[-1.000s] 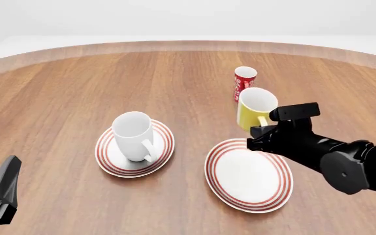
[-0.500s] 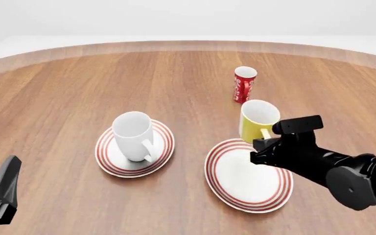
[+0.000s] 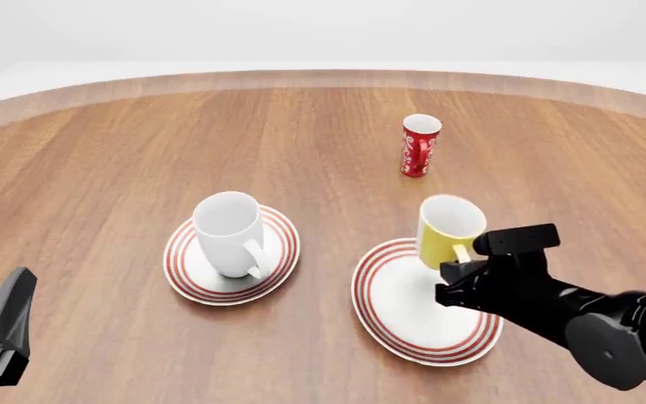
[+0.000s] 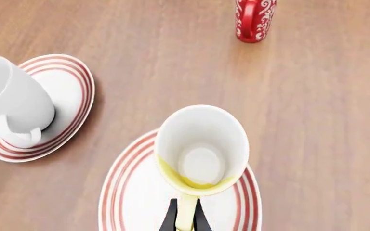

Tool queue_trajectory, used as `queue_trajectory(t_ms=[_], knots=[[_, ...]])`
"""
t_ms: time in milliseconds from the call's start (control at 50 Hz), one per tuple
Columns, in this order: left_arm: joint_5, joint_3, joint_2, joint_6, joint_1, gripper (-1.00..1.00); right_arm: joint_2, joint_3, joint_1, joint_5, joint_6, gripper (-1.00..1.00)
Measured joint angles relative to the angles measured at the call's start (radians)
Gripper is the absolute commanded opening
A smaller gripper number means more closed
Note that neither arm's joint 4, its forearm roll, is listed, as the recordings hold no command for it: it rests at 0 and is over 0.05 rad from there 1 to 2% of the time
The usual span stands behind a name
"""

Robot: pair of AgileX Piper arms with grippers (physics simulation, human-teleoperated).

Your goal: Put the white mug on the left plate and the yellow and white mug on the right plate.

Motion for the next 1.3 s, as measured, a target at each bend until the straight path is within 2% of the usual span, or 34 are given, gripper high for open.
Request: queue_trajectory(t_ms=[640, 660, 1300], knots=[[0.000, 0.000, 0.000, 0.000, 0.000, 1.00, 0.062, 0.020, 0.030, -0.050, 0.025, -1.00], [0.000, 0.000, 0.000, 0.000, 0.000, 1.00, 0.062, 0.021, 0.030, -0.051, 0.026, 1.00], [0.000, 0.000, 0.000, 0.000, 0.000, 1.00, 0.053, 0.026, 0.026, -0.050, 0.033, 1.00]])
